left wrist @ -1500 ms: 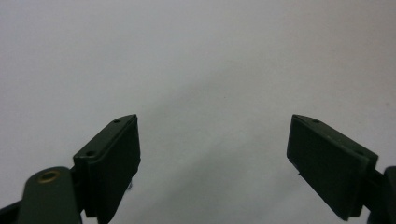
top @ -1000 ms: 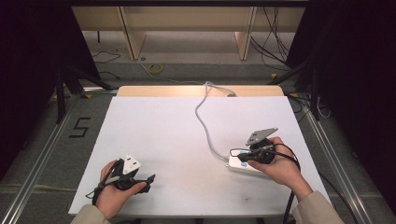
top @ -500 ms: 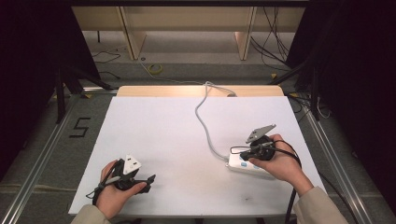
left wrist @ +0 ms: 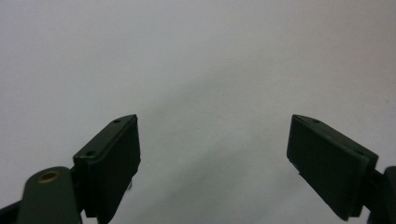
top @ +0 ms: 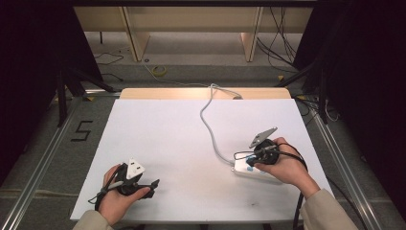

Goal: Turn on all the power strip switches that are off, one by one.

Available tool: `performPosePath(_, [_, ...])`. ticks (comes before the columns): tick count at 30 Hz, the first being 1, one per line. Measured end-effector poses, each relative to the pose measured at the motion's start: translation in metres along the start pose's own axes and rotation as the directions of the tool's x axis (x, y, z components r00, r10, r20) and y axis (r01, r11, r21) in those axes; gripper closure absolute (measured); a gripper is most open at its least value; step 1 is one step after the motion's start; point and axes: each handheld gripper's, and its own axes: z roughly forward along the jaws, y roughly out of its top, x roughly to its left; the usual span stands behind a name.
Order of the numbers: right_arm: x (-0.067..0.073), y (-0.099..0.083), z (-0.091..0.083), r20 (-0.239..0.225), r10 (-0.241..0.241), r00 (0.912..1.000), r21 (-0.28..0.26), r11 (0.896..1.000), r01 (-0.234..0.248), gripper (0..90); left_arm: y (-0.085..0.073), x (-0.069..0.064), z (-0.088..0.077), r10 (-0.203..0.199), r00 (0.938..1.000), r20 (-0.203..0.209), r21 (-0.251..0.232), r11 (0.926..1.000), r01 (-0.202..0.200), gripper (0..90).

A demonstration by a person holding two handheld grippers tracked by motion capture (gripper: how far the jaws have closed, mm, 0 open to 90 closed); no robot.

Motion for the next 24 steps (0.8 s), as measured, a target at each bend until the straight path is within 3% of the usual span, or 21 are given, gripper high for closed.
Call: performPosePath(24, [-0.0016,0.0050,0.0087,0.007,-0.014,0.9999,0.098,0.995,0.014,90.0,0.0000,-0.0001,0.0003,0.002,1.0000,0.001,0.002,1.0000,-0.002,17.2])
